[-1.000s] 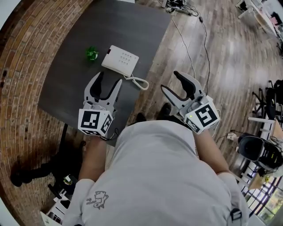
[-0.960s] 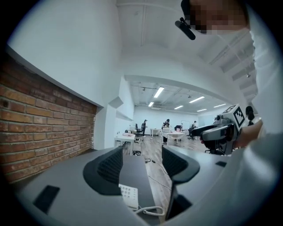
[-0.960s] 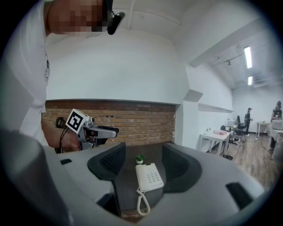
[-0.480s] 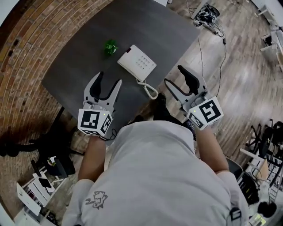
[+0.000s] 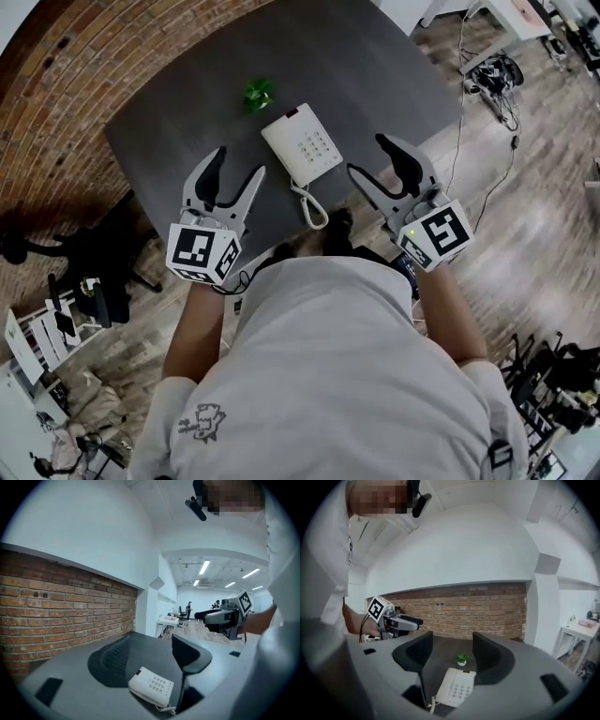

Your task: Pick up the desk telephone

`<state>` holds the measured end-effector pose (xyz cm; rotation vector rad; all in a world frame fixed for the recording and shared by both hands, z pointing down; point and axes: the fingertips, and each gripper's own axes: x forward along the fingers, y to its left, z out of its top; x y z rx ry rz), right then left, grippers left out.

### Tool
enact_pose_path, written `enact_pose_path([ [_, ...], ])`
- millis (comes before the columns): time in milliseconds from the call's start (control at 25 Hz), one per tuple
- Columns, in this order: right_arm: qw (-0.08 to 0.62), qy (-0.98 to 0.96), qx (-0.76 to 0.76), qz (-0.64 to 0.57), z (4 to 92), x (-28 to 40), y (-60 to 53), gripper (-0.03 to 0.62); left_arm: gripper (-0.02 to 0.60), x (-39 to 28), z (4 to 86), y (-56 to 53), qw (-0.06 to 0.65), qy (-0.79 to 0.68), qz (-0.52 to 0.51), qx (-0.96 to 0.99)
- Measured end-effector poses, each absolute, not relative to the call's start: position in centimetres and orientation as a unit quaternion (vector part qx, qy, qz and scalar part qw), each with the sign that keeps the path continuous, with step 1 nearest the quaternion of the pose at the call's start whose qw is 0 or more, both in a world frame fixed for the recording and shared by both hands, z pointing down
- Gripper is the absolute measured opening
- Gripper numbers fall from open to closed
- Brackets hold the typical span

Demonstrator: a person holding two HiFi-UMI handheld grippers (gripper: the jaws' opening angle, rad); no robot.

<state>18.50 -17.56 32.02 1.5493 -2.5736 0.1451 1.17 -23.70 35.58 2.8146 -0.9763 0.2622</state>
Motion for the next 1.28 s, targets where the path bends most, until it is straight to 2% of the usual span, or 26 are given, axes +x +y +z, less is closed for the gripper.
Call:
enact_pose_path([
  [600, 0.065, -0.916, 0.390, 0.065, 35.1, 25.8, -21.5, 0.245, 0.290, 8.3, 37.7, -22.3, 0.105, -0.427, 0.112, 0.891],
  [1280, 0.150, -0.920, 0.315, 0.176, 48.9, 24.1, -27.3, 0.216, 0.310, 6.8, 50.6, -25.0, 0.270, -0.452, 0.125, 0.841],
])
